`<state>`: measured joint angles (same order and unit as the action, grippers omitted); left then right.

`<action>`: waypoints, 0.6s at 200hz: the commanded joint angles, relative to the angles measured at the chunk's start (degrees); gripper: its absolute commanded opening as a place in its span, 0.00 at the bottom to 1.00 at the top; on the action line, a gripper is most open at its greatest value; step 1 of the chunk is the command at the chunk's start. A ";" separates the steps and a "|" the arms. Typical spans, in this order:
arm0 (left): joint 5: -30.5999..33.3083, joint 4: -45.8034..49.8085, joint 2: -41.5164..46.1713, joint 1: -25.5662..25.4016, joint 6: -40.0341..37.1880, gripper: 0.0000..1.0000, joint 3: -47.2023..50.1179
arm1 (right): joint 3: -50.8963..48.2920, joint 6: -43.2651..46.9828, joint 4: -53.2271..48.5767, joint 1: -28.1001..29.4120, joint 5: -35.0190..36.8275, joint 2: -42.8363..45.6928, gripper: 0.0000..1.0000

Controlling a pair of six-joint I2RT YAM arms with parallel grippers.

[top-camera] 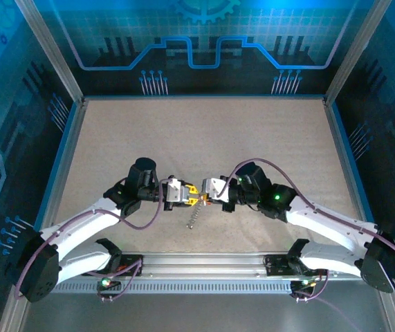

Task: Put the keys on the keyring

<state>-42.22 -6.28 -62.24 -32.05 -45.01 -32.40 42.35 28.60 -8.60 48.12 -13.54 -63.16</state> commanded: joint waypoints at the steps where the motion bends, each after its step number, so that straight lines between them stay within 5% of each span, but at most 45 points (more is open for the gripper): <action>1: -0.76 -0.14 0.59 -0.47 -0.36 0.24 -1.30 | 2.61 1.01 -1.25 1.13 0.82 -0.65 0.00; 120: -0.78 -1.71 -0.85 -0.68 0.89 0.19 -1.52 | 3.43 0.98 -0.67 1.98 -0.64 -1.70 0.00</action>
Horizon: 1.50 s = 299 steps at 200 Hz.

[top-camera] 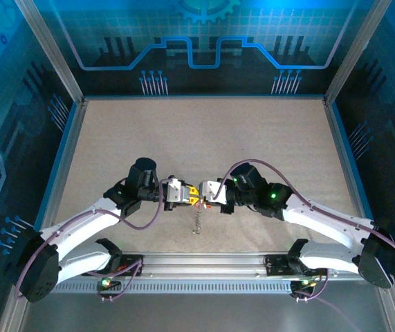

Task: Put the keys on the keyring

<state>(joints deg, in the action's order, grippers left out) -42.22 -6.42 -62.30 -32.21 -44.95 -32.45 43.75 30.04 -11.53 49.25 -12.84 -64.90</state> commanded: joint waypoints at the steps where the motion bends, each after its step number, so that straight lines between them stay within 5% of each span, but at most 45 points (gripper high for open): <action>1: -0.77 -1.54 -0.79 -0.55 0.83 0.19 -1.52 | 2.00 -0.49 2.37 0.84 -1.37 0.04 0.00; 21: -1.12 -1.45 -0.71 -0.58 0.83 0.19 -1.72 | 2.42 -0.42 2.31 0.84 -1.79 -0.45 0.00; 40: -1.31 -1.51 -0.53 -0.50 0.83 0.00 -1.74 | 2.28 -0.86 3.18 0.84 -2.09 -0.42 0.00; 63: -0.90 -2.11 0.16 -0.54 1.32 0.00 -1.58 | 1.41 -1.03 4.86 0.66 -2.07 0.02 0.00; 87: -1.33 -6.34 1.07 -0.39 4.74 0.00 -0.28 | -1.79 -2.49 9.30 -0.44 -2.52 2.30 0.17; 149: -9.14 -20.64 -0.08 1.15 13.75 0.00 2.33 | -10.21 -4.05 17.88 -4.53 -7.71 8.77 0.20; 265: -11.22 -24.41 -2.79 0.92 15.14 0.00 3.16 | -11.96 -6.64 23.56 -5.84 -12.03 10.17 0.14; 299: -11.33 -25.10 -3.53 0.75 15.76 0.00 3.09 | -11.93 -7.20 23.92 -5.84 -12.57 9.63 0.01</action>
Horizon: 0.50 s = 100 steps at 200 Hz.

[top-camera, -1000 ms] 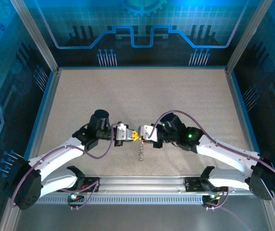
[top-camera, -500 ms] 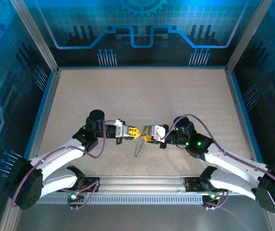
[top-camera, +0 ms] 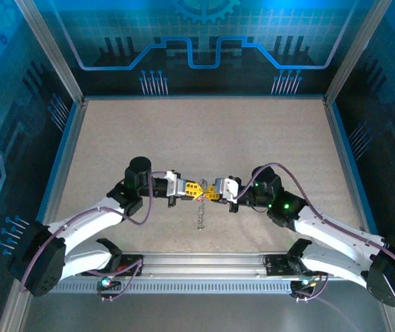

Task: Put the keys on the keyring

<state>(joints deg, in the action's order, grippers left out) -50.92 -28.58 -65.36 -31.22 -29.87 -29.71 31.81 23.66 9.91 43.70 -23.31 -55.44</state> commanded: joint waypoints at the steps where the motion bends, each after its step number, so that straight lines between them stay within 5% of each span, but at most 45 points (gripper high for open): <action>1: -2.58 -2.96 -0.51 -0.19 0.64 0.00 0.36 | 0.05 -0.77 2.35 -0.33 -2.14 0.16 0.00; 23: -1.04 -0.95 -0.10 -0.22 -0.04 0.00 0.12 | 1.24 0.58 -1.15 -0.28 -0.22 0.42 0.00; 33: 0.72 3.76 0.93 -0.20 -1.94 0.24 -0.82 | 2.56 1.77 -4.66 -0.21 0.95 0.35 0.00; 41: 2.56 8.65 1.79 -0.24 -3.19 0.30 -2.17 | 3.96 2.79 -7.83 -0.06 2.11 0.10 0.00; 66: 4.57 19.41 2.50 -0.41 -8.13 0.32 -5.75 | 7.51 5.00 -14.64 1.50 6.11 -1.45 0.00; 100: 5.04 17.95 1.91 -0.89 -8.44 0.31 -5.08 | 10.21 6.12 -17.40 3.86 9.23 -4.18 0.00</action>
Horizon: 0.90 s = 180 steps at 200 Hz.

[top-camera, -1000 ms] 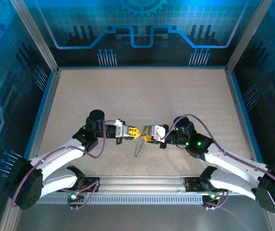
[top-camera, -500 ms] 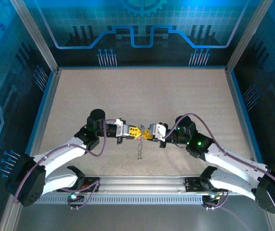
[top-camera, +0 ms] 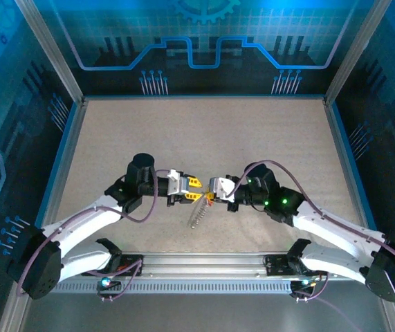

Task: Put the keys on the keyring

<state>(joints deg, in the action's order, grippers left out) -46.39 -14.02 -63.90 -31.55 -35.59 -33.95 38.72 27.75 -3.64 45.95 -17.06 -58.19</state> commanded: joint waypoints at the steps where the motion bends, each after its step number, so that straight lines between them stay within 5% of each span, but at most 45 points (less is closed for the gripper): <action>1: 0.51 3.43 0.45 -0.63 -2.67 0.31 -0.85 | 3.34 2.04 -3.88 1.69 3.08 -1.50 0.00; 72: 2.66 5.08 -0.49 -1.55 -3.84 0.25 -1.29 | 6.65 1.06 -5.15 2.90 4.59 -4.94 0.00; 122: 10.24 9.32 -0.08 -3.19 -6.79 0.22 -2.34 | 7.07 0.99 -3.82 3.11 3.17 -6.22 0.00; 144: 10.66 8.54 0.56 -3.28 -7.00 0.00 -1.86 | 7.32 1.17 -3.50 3.26 2.90 -6.80 0.00; 180: 9.41 7.90 1.33 -3.29 -7.14 0.00 -1.41 | 5.82 1.44 -2.15 3.09 3.09 -6.54 0.06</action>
<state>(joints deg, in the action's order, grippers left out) -37.23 -5.72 -64.01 -34.46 -41.98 -34.89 43.62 28.99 -9.21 48.34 -12.36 -65.25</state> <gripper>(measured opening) 0.066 0.048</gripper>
